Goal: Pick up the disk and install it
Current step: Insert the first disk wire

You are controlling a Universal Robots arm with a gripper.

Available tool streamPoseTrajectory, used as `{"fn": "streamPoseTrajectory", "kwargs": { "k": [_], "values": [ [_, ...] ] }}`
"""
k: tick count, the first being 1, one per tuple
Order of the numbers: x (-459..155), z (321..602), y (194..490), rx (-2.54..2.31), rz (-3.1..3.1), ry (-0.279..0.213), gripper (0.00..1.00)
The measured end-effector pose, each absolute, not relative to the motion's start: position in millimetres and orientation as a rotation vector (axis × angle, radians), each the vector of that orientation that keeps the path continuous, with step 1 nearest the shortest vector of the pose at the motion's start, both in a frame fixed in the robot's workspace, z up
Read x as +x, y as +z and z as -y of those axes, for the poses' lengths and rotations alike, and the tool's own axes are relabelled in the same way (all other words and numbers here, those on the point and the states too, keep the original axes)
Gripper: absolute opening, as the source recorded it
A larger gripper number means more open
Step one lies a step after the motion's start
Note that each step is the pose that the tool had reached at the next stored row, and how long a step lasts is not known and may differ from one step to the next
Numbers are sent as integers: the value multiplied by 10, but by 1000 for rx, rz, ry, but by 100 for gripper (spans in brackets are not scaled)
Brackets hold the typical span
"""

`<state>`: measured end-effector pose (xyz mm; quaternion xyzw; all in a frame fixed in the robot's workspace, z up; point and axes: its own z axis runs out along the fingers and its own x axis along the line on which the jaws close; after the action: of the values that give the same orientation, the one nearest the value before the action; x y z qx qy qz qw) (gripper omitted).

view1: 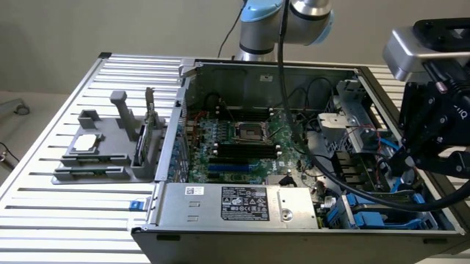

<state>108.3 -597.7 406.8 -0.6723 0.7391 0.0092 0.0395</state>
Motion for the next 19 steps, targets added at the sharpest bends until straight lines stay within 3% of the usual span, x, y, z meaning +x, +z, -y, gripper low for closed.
{"fn": "streamPoseTrajectory", "kwargs": {
  "k": [19],
  "values": [
    [1083, 5977, 4036, -1642, -2583, 7, 11]
  ]
}}
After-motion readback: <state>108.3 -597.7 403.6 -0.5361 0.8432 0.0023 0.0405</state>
